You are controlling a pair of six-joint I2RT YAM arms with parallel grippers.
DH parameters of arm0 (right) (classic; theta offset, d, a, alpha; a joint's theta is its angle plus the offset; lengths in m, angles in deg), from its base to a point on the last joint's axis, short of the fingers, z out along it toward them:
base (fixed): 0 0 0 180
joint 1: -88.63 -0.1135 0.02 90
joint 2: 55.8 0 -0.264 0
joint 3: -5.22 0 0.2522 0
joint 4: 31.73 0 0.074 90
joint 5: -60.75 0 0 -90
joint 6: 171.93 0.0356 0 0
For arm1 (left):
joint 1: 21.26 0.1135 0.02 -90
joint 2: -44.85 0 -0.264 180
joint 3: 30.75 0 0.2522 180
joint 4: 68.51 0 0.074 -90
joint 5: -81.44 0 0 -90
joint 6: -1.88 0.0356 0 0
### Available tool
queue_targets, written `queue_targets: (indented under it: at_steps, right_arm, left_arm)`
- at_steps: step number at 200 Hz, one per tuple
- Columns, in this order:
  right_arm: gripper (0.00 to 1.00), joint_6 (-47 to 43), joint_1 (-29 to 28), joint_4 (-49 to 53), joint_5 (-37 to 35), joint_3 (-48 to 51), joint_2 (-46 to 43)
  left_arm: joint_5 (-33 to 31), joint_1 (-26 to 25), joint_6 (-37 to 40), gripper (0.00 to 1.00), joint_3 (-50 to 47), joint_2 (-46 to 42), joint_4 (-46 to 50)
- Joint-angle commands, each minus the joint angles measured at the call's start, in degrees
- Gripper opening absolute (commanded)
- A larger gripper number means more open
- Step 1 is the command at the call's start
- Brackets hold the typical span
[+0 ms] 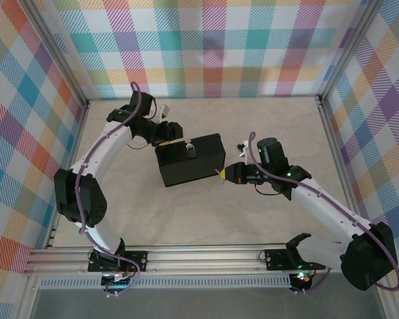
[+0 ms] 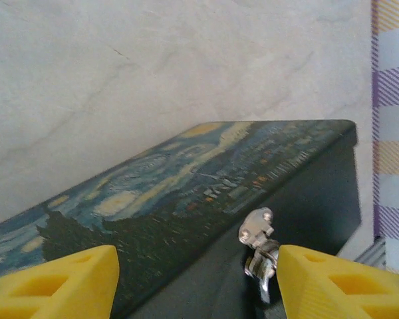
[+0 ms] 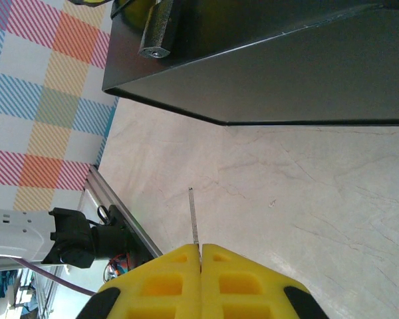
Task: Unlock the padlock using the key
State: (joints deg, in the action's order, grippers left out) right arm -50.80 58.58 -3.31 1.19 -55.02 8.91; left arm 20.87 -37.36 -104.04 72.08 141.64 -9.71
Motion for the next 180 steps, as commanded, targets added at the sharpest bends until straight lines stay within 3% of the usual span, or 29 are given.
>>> queue_targets:
  at_steps: [1,72,108,152,180]
  right_arm:
    - [0.00,0.76,-0.28,-2.35,1.02,0.92,-0.05]
    - [0.00,0.06,0.42,-2.27,1.52,-0.05,0.40]
    - [0.00,-0.10,0.77,-2.30,2.58,0.00,0.46]
    - [0.00,-0.29,1.47,-1.45,4.86,0.30,-0.53]
    - [0.00,-0.60,1.48,-0.14,5.81,0.28,-1.15]
  left_arm:
    - [4.00,-0.92,-3.03,0.64,-2.05,-2.54,-0.12]
    - [3.05,-6.05,-8.21,0.64,-4.70,-4.24,-0.64]
    - [-1.03,-8.77,-8.97,0.64,-3.52,-3.46,0.18]
    - [-11.71,-8.78,3.49,0.64,4.94,-1.35,6.38]
    - [-13.62,-8.84,13.39,0.64,9.96,-1.48,6.24]
